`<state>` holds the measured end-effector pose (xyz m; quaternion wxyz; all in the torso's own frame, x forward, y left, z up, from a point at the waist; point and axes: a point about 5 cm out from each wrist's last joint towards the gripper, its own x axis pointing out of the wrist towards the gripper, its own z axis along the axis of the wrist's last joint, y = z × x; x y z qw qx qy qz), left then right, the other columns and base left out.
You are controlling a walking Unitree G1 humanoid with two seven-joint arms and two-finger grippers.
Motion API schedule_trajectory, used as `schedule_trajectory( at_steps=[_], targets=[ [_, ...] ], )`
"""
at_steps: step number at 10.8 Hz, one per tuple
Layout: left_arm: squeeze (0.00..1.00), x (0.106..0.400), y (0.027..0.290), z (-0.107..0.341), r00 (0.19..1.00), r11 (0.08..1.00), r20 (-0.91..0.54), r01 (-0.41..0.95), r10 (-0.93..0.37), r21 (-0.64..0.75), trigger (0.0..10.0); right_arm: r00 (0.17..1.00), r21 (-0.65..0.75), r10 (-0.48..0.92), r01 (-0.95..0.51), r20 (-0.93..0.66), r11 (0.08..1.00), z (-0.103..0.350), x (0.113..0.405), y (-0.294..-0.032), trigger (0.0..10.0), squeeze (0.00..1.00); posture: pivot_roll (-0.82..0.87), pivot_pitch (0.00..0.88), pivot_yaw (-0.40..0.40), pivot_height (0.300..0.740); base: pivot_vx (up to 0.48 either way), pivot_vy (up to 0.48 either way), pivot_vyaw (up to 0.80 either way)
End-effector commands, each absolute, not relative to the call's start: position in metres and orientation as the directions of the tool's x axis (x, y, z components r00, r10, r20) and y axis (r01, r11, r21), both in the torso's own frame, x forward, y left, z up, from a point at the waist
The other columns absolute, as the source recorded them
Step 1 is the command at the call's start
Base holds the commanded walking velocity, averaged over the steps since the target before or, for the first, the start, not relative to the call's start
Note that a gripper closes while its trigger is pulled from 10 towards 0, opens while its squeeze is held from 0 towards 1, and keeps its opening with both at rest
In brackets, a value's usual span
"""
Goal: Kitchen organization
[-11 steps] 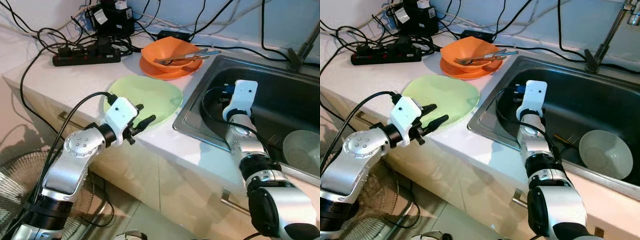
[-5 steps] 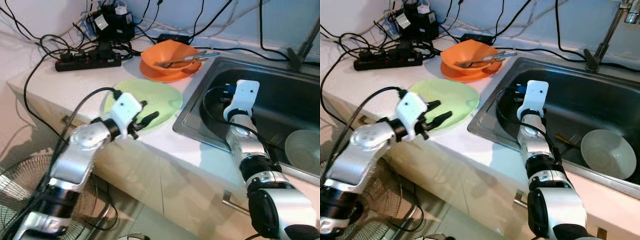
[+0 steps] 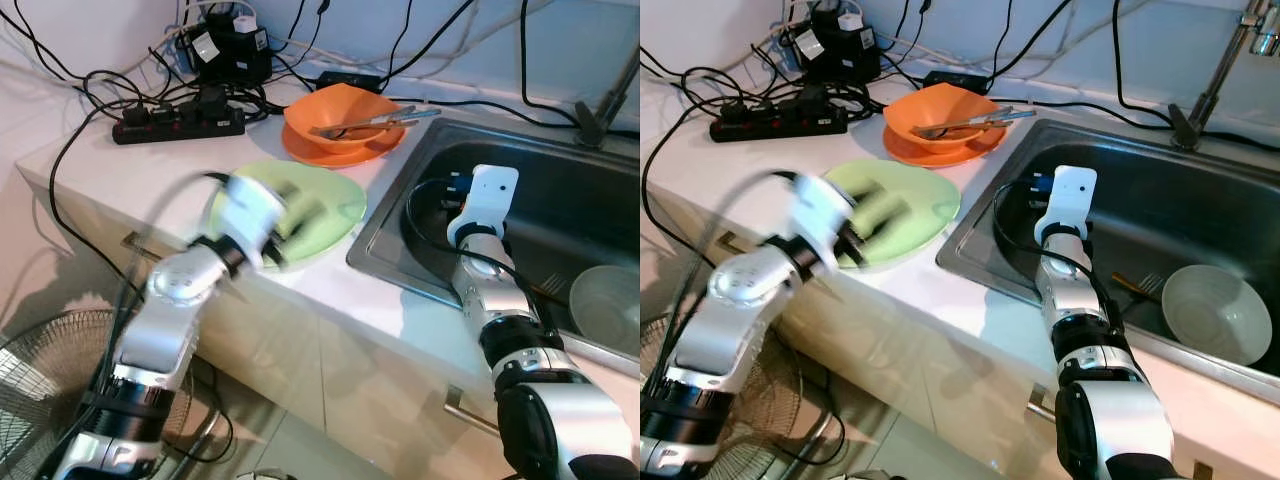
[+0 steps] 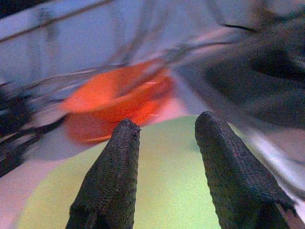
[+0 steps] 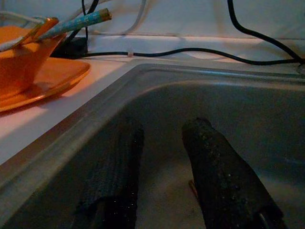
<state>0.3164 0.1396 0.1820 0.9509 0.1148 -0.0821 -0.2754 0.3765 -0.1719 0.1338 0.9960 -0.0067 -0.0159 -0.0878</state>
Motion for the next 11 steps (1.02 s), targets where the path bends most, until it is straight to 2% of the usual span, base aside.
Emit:
schedule_trajectory(
  at_steps=[1,3,4,6,9,11],
  targets=[
    [0.00,0.323,0.159,0.186,0.893,0.899,0.146,0.398,-0.425,0.183,10.0,0.983,-0.024,-0.173,0.172,-0.063,0.985,0.104,0.364,-0.174,10.0,0.00,0.18,0.073,0.071,0.740,0.000,0.000,0.00],
    [0.00,0.309,0.172,0.173,0.895,0.897,0.097,0.421,-0.434,0.134,10.0,0.985,-0.032,-0.161,0.160,-0.060,0.987,0.103,0.362,-0.175,10.0,0.00,0.19,0.093,0.060,0.740,0.000,0.000,0.00],
    [0.00,0.298,0.181,0.169,0.898,0.894,0.082,0.415,-0.432,0.169,10.0,0.986,-0.037,-0.155,0.153,-0.065,0.988,0.102,0.361,-0.173,10.0,0.00,0.20,0.096,0.061,0.740,0.000,0.000,0.00],
    [0.00,0.279,0.189,0.163,0.881,0.826,0.036,0.428,-0.472,0.366,10.0,0.987,-0.033,-0.142,0.140,-0.073,0.990,0.101,0.363,-0.167,10.0,0.00,0.21,0.083,0.051,0.740,0.000,0.000,0.00],
    [0.00,0.272,0.163,0.172,0.822,0.728,0.079,0.450,-0.564,0.517,10.0,0.989,-0.039,-0.136,0.134,-0.053,0.990,0.107,0.365,-0.168,10.0,0.00,0.20,0.074,0.042,0.740,0.000,0.000,0.00],
    [0.00,0.269,0.144,0.172,0.738,0.601,0.012,0.541,-0.675,0.588,10.0,0.988,-0.044,-0.144,0.142,-0.055,0.989,0.107,0.365,-0.171,10.0,0.00,0.19,0.065,0.044,0.740,0.000,0.000,0.00]
  ],
)
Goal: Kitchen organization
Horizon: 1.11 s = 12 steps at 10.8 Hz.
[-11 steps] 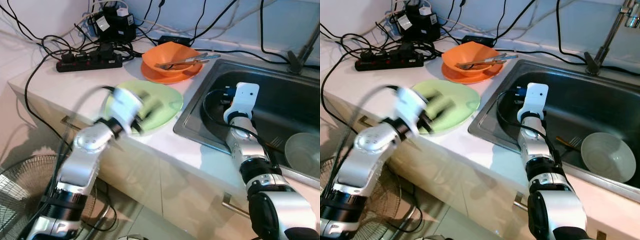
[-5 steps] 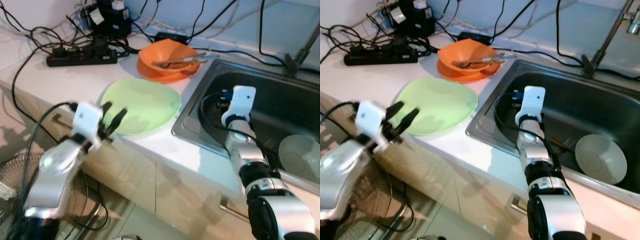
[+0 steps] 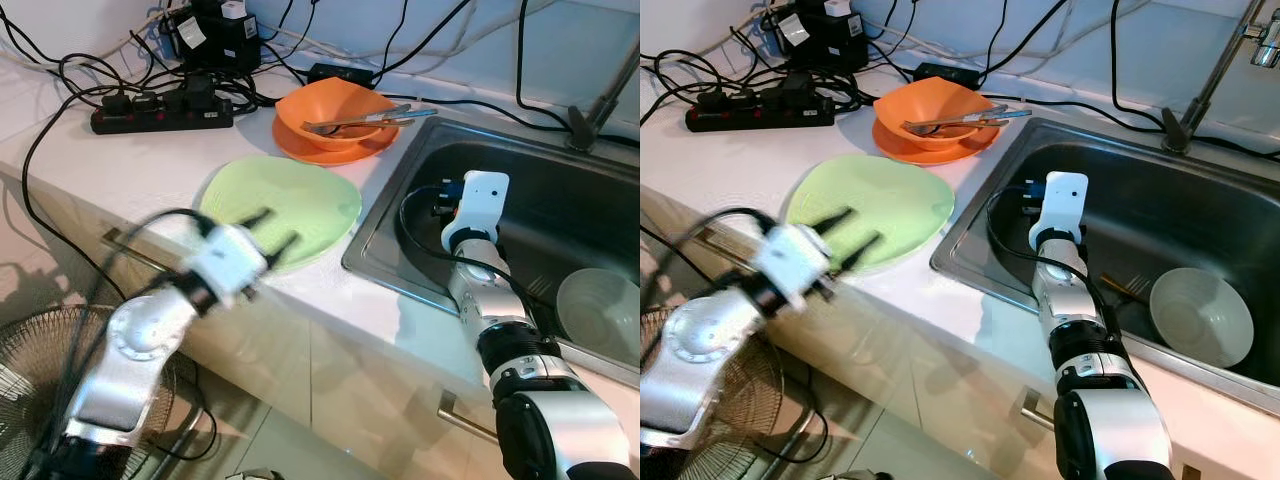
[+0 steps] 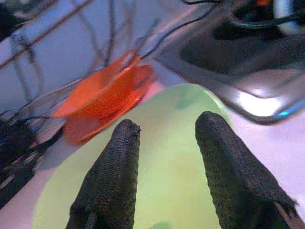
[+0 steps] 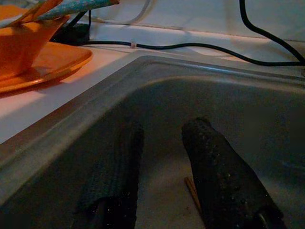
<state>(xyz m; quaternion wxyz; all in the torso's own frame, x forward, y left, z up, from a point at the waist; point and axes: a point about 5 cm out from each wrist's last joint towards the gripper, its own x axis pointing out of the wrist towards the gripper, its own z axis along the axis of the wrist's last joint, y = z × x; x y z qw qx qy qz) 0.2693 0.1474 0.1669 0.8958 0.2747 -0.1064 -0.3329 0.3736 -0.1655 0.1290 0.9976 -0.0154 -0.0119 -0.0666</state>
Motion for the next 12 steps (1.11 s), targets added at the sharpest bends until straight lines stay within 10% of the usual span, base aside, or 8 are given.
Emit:
schedule_trajectory(
  at_steps=[1,12],
  targets=[
    [0.00,0.267,0.137,0.170,0.709,0.568,-0.010,0.574,-0.705,0.590,10.0,0.987,-0.045,-0.148,0.146,-0.056,0.988,0.106,0.364,-0.173,10.0,0.00,0.18,0.060,0.043,0.740,0.000,0.000,0.00],
    [0.00,0.267,0.171,0.143,0.724,0.338,-0.384,0.636,-0.573,0.694,10.0,0.988,-0.046,-0.138,0.135,-0.075,0.990,0.102,0.364,-0.169,10.0,0.00,0.20,0.087,0.033,0.740,0.000,0.000,0.00]
  ],
)
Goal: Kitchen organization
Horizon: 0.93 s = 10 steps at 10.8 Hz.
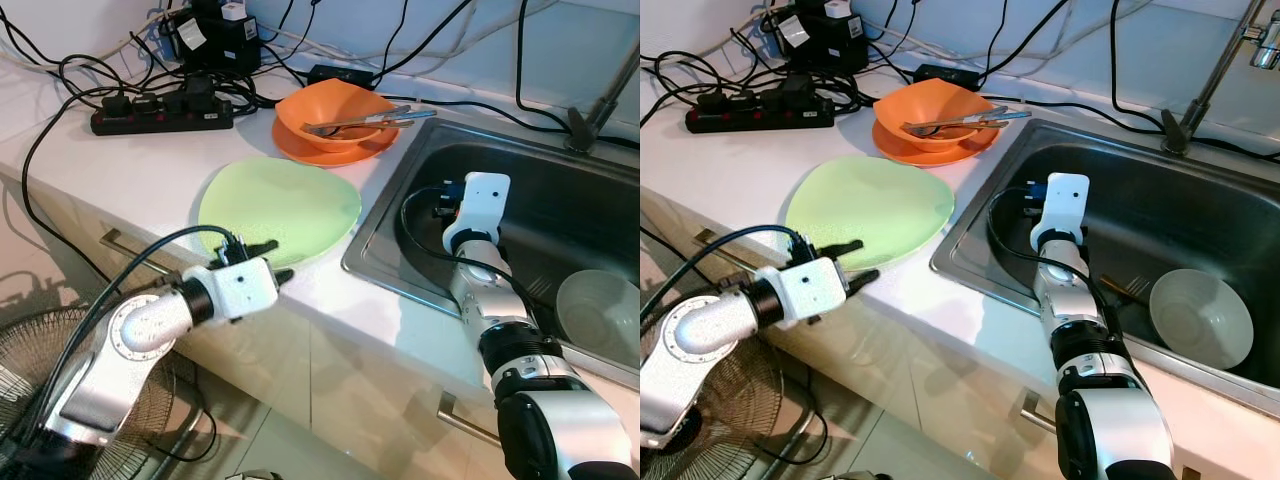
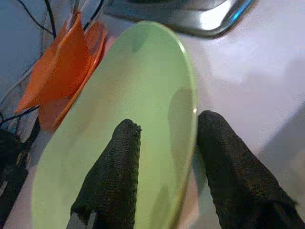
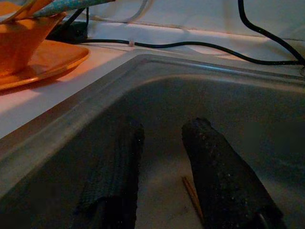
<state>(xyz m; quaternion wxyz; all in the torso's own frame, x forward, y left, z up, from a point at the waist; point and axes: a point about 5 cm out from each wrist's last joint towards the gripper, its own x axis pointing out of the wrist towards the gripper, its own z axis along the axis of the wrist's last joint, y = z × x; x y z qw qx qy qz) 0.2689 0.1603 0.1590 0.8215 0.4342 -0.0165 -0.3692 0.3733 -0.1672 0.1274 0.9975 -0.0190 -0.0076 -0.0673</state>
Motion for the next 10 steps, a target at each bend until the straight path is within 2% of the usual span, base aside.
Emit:
schedule_trajectory(
  at_steps=[1,4,5,7,10],
  targets=[
    [0.00,0.272,0.174,0.143,0.747,0.338,-0.386,0.614,-0.542,0.713,10.0,0.987,-0.045,-0.140,0.137,-0.077,0.990,0.102,0.363,-0.169,10.0,0.00,0.20,0.089,0.037,0.740,0.000,0.000,0.00],
    [0.00,0.280,0.174,0.144,0.765,0.340,-0.392,0.599,-0.512,0.725,10.0,0.986,-0.046,-0.150,0.147,-0.078,0.988,0.100,0.362,-0.172,10.0,0.00,0.19,0.090,0.043,0.740,0.000,0.000,0.00],
    [0.00,0.280,0.174,0.141,0.755,0.323,-0.415,0.613,-0.507,0.721,10.0,0.985,-0.046,-0.152,0.148,-0.079,0.988,0.100,0.362,-0.172,10.0,0.00,0.18,0.092,0.045,0.740,0.000,0.000,0.00],
    [0.00,0.279,0.182,0.127,0.734,0.231,-0.519,0.650,-0.437,0.724,10.0,0.985,-0.047,-0.149,0.146,-0.084,0.988,0.099,0.361,-0.171,10.0,0.00,0.18,0.094,0.045,0.740,0.000,0.000,0.00],
    [0.00,0.285,0.188,0.119,0.756,0.199,-0.562,0.640,-0.336,0.742,10.0,0.986,-0.048,-0.144,0.140,-0.087,0.989,0.099,0.362,-0.170,10.0,0.00,0.18,0.092,0.043,0.740,0.000,0.000,0.00]
  ],
)
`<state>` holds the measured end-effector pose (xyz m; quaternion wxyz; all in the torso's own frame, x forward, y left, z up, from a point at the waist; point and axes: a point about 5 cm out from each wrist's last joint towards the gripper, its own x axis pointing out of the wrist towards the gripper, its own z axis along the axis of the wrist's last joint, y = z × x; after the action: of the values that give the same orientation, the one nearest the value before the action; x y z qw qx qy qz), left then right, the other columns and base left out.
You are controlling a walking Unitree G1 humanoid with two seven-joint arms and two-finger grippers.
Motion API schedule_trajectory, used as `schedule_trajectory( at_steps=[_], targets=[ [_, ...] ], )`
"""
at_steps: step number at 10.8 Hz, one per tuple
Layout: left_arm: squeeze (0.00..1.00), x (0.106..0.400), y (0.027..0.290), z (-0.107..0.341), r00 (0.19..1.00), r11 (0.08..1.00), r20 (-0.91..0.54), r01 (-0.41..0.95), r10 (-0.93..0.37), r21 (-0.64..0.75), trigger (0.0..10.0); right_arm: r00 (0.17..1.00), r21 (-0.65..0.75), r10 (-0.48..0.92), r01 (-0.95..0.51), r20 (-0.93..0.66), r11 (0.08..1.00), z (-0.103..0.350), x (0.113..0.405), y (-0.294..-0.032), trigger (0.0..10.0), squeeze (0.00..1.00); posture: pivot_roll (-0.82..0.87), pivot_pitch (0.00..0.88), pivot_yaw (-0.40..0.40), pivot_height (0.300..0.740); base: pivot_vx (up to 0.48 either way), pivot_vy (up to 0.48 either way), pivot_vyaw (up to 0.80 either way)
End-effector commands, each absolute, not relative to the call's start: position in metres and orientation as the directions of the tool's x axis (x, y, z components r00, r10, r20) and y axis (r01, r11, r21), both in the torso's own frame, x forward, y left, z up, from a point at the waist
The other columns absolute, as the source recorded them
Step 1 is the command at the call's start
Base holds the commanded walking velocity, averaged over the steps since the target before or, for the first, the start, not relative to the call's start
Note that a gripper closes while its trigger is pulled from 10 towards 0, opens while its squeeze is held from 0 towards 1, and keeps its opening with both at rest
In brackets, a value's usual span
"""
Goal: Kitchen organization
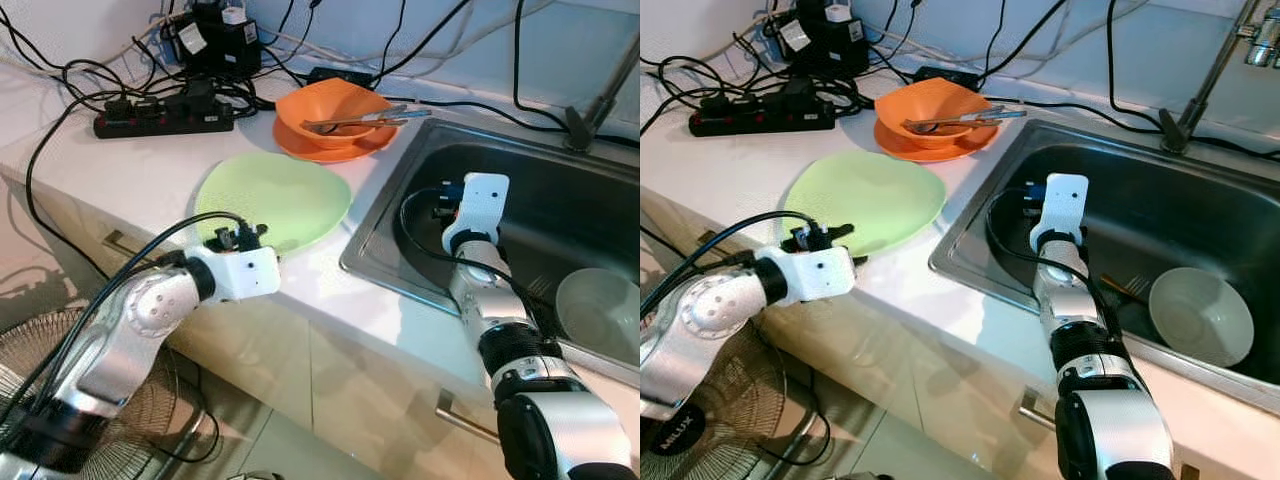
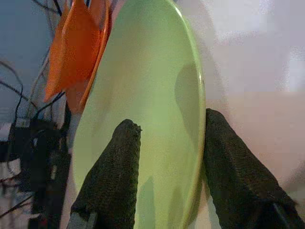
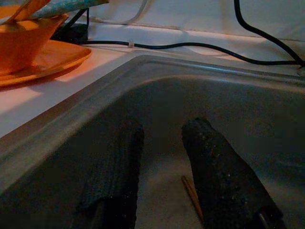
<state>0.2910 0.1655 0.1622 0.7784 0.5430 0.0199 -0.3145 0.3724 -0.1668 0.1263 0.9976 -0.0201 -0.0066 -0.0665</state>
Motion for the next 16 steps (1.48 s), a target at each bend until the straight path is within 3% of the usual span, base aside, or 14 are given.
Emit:
schedule_trajectory(
  at_steps=[1,5,6,7,16],
  targets=[
    [0.00,0.286,0.189,0.119,0.763,0.204,-0.563,0.635,-0.318,0.745,10.0,0.986,-0.048,-0.144,0.140,-0.087,0.989,0.099,0.362,-0.170,10.0,0.00,0.18,0.090,0.042,0.740,0.000,0.000,0.00],
    [0.00,0.302,0.196,0.129,0.850,0.260,-0.485,0.525,-0.204,0.811,10.0,0.985,-0.051,-0.150,0.146,-0.084,0.988,0.100,0.362,-0.172,10.0,0.00,0.17,0.082,0.045,0.740,0.000,0.000,0.00],
    [0.00,0.303,0.195,0.129,0.850,0.258,-0.486,0.526,-0.204,0.811,8.5,0.985,-0.051,-0.149,0.145,-0.085,0.988,0.099,0.362,-0.172,10.0,0.00,0.17,0.080,0.046,0.740,0.000,0.000,0.00],
    [0.00,0.302,0.194,0.127,0.846,0.259,-0.490,0.531,-0.208,0.807,0.0,0.985,-0.050,-0.149,0.145,-0.084,0.988,0.099,0.361,-0.171,10.0,0.00,0.17,0.075,0.048,0.740,0.000,0.000,0.00],
    [0.00,0.302,0.187,0.136,0.850,0.259,-0.475,0.524,-0.230,0.812,0.0,0.984,-0.053,-0.153,0.148,-0.089,0.988,0.100,0.363,-0.172,10.0,0.00,0.18,0.076,0.037,0.740,0.000,0.000,0.00]
  ],
)
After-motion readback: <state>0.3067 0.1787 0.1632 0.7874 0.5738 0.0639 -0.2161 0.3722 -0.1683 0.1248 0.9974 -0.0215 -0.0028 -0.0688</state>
